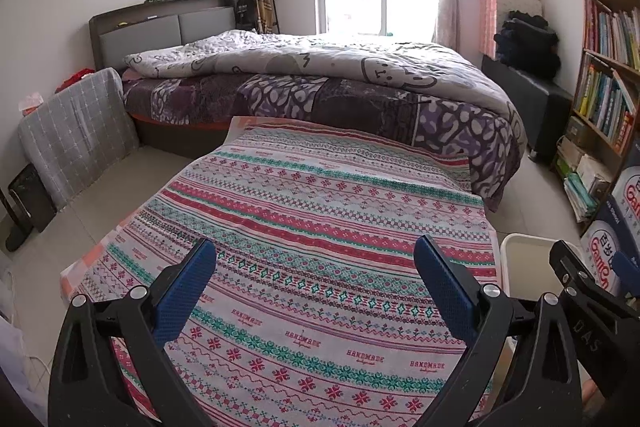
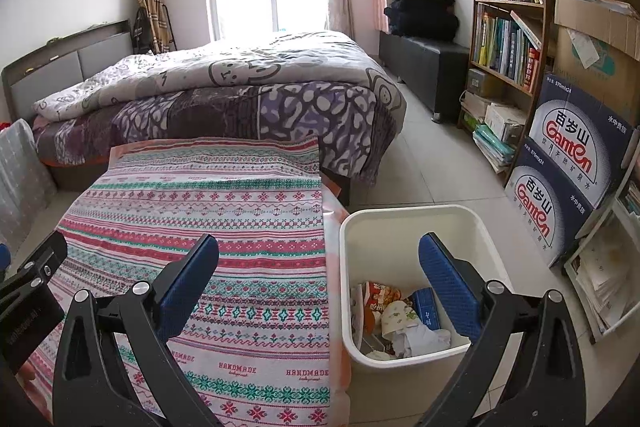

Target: Collect trash

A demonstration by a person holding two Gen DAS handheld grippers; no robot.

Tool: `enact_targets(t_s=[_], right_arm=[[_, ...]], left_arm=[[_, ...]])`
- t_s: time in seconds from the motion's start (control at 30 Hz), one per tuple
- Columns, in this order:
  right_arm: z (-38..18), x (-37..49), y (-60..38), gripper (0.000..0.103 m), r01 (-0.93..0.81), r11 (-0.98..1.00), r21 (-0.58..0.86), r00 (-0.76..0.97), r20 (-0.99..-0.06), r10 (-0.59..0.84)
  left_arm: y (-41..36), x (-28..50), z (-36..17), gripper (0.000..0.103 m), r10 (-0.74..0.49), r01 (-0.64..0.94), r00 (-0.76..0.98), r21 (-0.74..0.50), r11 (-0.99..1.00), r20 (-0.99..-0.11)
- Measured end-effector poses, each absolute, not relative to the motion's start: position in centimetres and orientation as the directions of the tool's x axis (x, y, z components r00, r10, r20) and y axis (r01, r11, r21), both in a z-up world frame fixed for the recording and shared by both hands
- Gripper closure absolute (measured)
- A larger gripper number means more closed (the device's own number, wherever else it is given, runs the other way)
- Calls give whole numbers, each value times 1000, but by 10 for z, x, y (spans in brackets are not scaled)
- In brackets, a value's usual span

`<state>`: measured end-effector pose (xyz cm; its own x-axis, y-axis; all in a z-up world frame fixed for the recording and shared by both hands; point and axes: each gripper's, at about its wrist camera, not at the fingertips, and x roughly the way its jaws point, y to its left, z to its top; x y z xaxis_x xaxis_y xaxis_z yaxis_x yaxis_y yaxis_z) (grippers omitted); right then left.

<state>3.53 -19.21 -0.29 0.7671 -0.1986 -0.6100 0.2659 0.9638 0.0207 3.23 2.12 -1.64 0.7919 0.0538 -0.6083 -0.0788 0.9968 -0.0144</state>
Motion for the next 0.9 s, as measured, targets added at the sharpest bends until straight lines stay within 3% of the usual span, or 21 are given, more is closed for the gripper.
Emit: enact_targets(t_s=[0.9], right_arm=[[-5, 36, -191, 7, 266, 964, 25, 758, -623, -193]], left_arm=[[16, 33, -20, 7, 59, -72, 783, 4, 997, -619]])
